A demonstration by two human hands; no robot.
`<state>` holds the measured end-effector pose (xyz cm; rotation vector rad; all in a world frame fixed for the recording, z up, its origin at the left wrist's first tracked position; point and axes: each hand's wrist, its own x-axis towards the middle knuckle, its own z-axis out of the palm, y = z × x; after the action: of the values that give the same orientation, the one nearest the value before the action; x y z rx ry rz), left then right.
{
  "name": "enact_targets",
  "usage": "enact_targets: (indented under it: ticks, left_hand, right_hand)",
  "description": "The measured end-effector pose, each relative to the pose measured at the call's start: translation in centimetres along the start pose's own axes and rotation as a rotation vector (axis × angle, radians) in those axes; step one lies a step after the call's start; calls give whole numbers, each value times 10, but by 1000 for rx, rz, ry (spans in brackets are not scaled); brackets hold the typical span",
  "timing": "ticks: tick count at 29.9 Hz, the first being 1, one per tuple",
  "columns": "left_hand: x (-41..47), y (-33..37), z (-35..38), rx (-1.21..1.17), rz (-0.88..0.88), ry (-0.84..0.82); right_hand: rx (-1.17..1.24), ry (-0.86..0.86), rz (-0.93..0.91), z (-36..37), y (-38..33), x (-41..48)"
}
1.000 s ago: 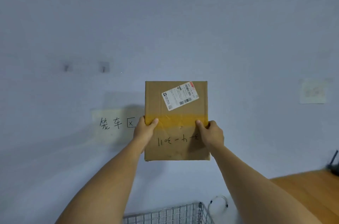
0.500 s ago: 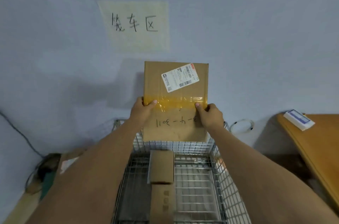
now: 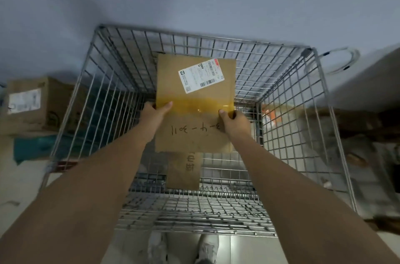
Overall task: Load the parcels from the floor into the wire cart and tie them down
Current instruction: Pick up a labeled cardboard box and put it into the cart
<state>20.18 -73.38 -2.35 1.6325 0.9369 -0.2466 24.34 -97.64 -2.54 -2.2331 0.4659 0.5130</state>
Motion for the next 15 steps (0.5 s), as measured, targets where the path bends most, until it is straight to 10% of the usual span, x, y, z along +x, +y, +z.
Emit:
enact_targets:
  ticks: [15]
  left_hand:
    - [190,-105,48,2,-12,-17]
  right_hand:
    - [65,-32,23,154,79,151]
